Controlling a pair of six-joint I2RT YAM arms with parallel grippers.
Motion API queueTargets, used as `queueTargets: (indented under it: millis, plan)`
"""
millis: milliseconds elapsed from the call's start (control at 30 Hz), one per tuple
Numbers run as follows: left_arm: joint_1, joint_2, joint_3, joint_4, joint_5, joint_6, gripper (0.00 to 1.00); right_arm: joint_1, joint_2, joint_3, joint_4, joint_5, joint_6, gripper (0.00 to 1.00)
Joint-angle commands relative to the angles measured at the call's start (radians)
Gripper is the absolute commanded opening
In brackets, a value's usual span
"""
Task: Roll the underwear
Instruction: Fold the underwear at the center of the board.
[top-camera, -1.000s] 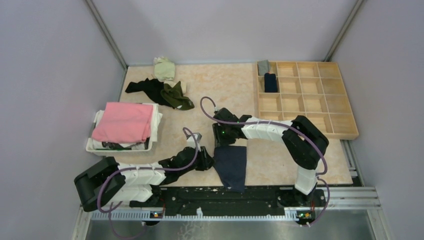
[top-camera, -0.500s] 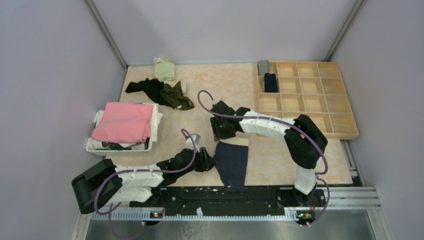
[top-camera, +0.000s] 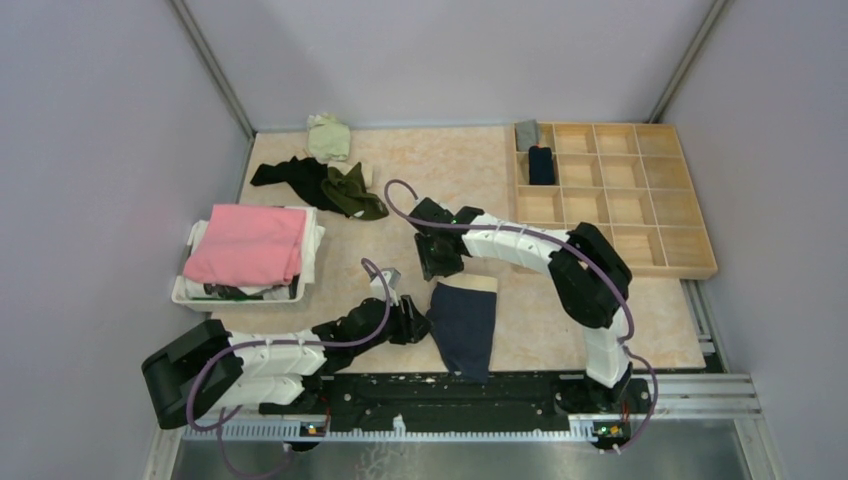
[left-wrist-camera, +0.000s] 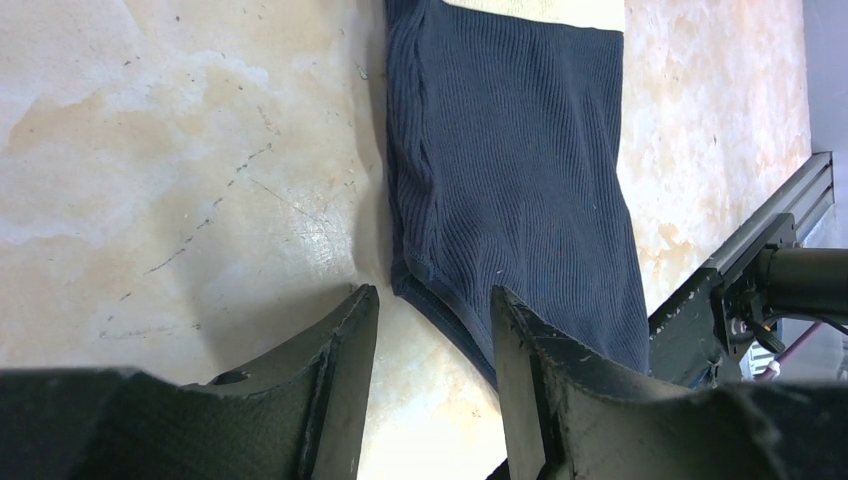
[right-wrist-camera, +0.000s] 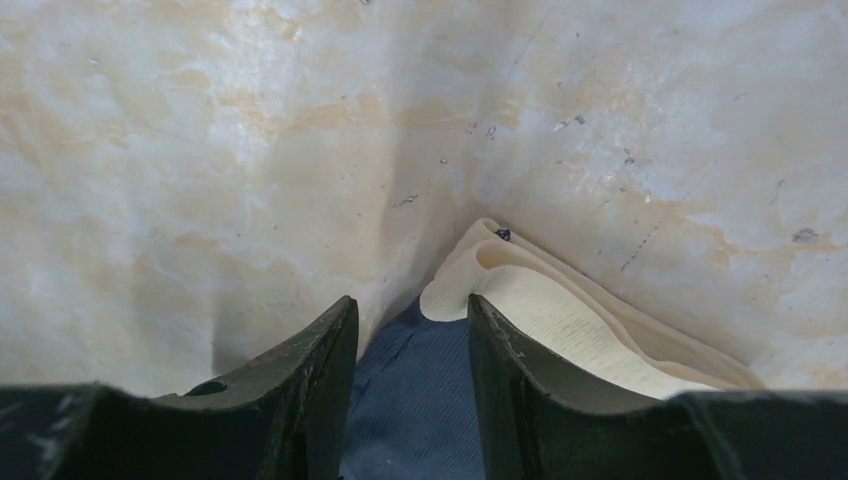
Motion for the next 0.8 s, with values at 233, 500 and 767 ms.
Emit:
queueTargets:
  millis: [233,500,767]
  plan:
    - [-0.005,0.032,-0.026,-0.069,-0.005,0.007,0.53,0.018,0.135,0.128,-0.105,0.057,-0.009,0.42]
    - [-0.005,0.050,-0.010,-0.079,0.000,0.012,0.54,0.021,0.217,0.178,-0.179,0.117,-0.030,0.39]
    - [-0.004,0.128,0.042,-0.139,-0.048,-0.020,0.53,0.029,0.270,0.192,-0.237,0.183,-0.041,0.32]
